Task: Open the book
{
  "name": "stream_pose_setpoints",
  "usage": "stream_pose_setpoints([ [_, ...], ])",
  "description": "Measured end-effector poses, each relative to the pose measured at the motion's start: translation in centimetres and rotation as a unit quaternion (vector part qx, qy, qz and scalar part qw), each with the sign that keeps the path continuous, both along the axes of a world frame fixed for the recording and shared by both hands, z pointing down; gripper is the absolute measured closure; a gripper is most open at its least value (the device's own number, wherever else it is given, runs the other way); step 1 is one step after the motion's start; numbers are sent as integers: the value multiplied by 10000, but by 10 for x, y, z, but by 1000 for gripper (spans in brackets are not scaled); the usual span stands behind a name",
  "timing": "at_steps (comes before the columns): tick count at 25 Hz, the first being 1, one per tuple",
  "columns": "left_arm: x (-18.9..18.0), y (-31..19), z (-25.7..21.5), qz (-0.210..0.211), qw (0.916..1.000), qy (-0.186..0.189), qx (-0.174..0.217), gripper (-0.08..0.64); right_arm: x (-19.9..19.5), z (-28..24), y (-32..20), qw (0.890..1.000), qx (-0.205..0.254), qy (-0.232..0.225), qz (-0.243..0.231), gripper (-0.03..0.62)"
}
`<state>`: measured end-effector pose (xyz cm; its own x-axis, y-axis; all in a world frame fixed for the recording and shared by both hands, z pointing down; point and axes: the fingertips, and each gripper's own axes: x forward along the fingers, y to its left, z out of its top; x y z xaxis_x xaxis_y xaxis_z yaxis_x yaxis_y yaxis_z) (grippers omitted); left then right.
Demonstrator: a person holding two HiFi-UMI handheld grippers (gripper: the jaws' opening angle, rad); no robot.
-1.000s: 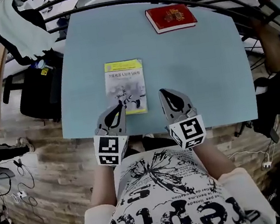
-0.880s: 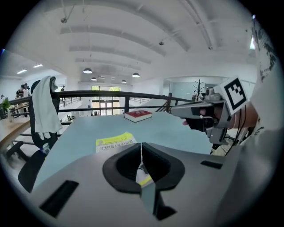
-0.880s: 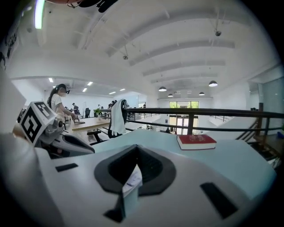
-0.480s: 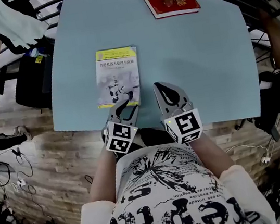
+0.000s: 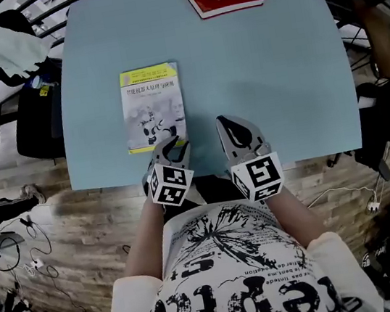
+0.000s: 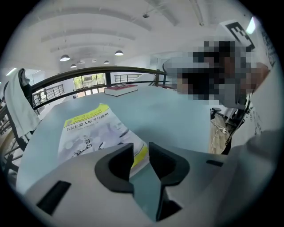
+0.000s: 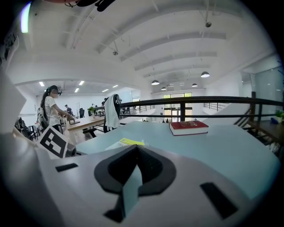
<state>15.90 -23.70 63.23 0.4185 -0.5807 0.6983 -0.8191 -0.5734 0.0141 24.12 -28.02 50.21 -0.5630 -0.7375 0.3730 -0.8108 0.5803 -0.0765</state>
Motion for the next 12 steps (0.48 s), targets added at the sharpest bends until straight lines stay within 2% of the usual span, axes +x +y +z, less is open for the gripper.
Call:
stream_pose_setpoints([
  [4,-5,-1,1,-70,9999,122,-28,506,1,-1,3,10000,24,7,86,581],
  [8,-5,0,-5,-11,9995,320,-49,532,0,-5,5,9998,47,38,194,581],
  [12,-8,4,-20,145,9991,387,112,537,-6,-13,10,9995,110,67,281,581],
])
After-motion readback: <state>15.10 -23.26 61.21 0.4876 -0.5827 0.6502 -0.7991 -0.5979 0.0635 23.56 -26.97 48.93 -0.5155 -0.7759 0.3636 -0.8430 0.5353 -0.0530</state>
